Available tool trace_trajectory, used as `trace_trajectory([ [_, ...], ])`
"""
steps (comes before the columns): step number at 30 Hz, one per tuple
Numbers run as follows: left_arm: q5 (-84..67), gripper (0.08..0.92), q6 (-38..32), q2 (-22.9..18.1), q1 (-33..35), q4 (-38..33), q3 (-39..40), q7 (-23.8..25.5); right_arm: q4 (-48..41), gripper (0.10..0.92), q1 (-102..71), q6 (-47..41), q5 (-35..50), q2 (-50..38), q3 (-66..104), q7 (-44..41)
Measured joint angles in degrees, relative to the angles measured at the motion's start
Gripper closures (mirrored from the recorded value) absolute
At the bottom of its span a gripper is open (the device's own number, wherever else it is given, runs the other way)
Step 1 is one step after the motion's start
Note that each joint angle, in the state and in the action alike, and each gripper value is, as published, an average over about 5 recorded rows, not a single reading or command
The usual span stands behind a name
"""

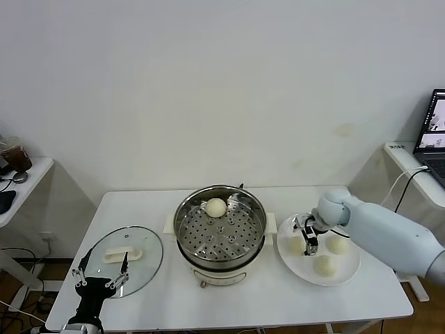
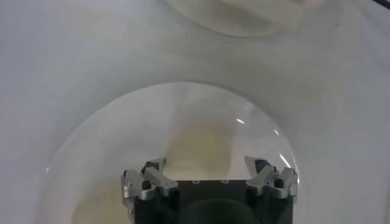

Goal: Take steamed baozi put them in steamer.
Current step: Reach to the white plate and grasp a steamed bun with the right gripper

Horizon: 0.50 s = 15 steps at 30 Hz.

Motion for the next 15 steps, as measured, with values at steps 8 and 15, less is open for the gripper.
trace_trajectory([
  [8,-0.1,0.177,0.0,0.0,-0.1,0.0,-0.1,0.0,-0.9,0.380,-0.6,-0.5,-0.9,1.0,0.6,-0.8],
  [15,-0.2,0.177,0.1,-0.1,-0.1,-0.3,-0.1,0.0,-0.7,0.518,-0.4,-1.2,-0.8,1.1,0.8,-1.5],
])
